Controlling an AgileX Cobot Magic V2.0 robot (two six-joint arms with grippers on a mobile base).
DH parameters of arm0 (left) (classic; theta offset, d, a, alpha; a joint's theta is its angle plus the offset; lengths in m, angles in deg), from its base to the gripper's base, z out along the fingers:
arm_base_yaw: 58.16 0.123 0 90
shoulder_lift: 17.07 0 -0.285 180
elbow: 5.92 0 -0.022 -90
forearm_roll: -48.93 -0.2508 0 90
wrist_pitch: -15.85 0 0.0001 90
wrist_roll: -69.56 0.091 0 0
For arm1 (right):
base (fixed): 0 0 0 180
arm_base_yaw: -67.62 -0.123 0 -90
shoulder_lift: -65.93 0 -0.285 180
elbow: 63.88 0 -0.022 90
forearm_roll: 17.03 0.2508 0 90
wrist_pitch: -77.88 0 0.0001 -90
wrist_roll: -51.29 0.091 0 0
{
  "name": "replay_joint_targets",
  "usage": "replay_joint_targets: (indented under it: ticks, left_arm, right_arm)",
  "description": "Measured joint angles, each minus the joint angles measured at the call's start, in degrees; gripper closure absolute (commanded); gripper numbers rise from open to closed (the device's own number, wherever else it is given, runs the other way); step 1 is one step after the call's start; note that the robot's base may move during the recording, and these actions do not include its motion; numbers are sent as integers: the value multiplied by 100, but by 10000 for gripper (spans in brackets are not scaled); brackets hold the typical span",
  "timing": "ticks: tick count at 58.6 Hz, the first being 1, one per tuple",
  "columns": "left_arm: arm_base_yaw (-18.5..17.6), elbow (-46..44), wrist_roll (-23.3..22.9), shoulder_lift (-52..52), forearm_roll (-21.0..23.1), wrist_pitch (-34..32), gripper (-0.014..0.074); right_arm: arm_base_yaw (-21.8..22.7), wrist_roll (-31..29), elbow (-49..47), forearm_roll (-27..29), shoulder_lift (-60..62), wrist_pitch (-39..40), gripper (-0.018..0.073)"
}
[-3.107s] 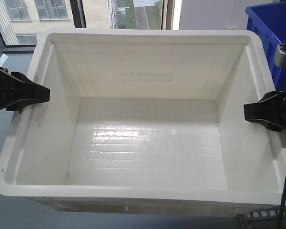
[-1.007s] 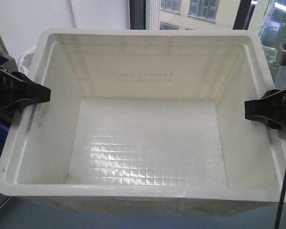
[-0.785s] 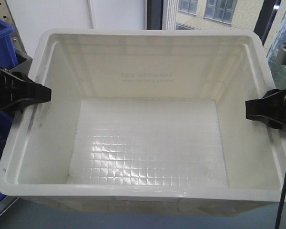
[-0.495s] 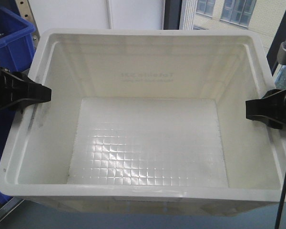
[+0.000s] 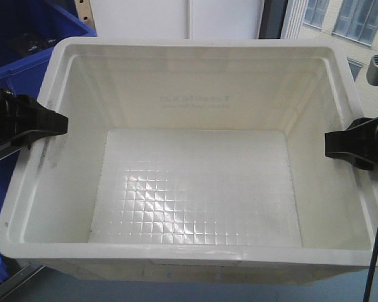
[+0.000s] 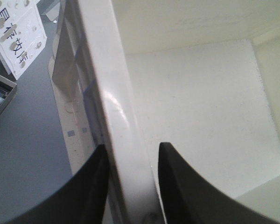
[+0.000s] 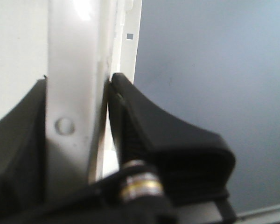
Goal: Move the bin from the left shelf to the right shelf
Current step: 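Hold the tote rims with both grippers while the base turns toward the blue-bin rack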
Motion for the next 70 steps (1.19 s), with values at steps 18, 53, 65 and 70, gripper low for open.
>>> replay_joint_targets:
  ticks: [18,53,65,70]
  left_arm:
    - [0,0,0,0,0,0,600]
    - [0,0,0,0,0,0,600]
    - [0,0,0,0,0,0,600]
    - [0,0,0,0,0,0,600]
  right_arm:
    - [0,-5,0,0,0,0,564]
    - [0,-5,0,12,0,0,564]
    - [0,-5,0,12,0,0,564]
    - [0,-5,0,12,0,0,564]
